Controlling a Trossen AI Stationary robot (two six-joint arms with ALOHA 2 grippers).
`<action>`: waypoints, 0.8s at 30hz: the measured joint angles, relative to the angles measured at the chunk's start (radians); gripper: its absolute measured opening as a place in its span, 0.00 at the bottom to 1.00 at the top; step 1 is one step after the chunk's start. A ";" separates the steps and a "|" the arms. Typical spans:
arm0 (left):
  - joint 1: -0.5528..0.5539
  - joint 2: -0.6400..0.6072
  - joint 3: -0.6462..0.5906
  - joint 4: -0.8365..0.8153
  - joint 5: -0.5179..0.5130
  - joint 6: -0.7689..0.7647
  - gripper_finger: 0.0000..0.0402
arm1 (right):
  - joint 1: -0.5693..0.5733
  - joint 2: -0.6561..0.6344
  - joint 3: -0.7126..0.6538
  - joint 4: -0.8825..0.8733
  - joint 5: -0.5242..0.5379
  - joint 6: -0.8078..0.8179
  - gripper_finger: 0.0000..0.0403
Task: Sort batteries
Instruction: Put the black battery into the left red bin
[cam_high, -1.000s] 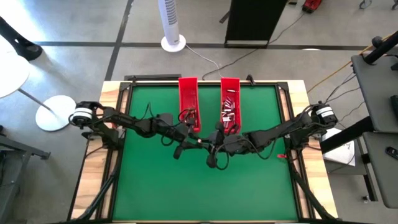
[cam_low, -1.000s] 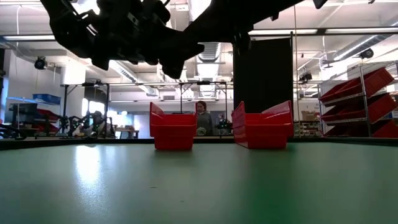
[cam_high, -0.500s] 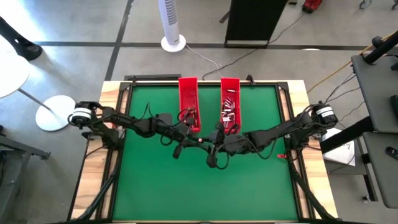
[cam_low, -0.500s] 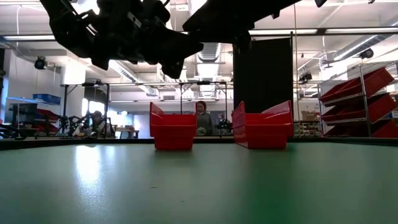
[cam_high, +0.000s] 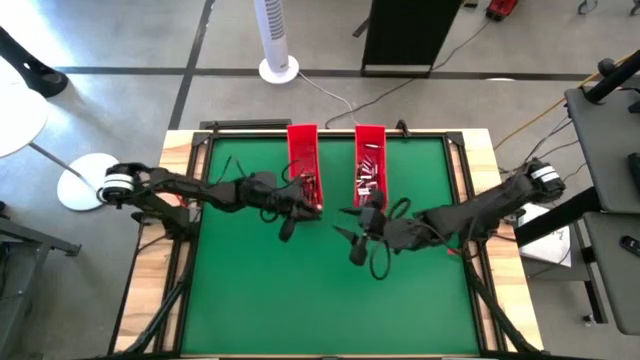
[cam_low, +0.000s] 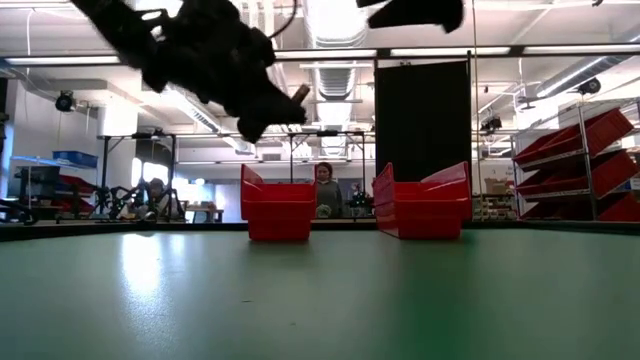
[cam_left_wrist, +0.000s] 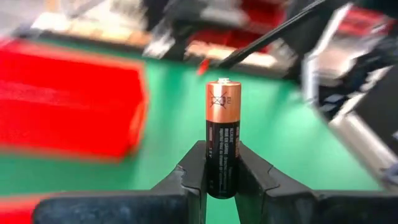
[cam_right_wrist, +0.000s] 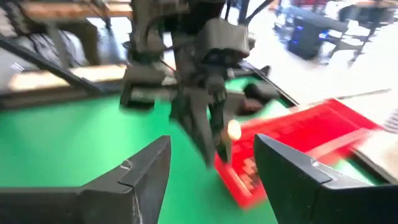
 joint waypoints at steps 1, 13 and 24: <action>0.021 -0.021 0.014 -0.082 -0.006 0.000 0.08 | 0.017 -0.020 0.000 -0.048 0.035 0.006 0.56; 0.294 0.058 0.565 -1.100 -0.092 0.326 0.08 | 0.147 0.006 -0.062 -0.224 0.200 0.224 0.63; 0.358 0.383 0.865 -1.441 -0.147 0.523 0.08 | 0.202 0.041 -0.089 -0.413 0.224 0.498 0.69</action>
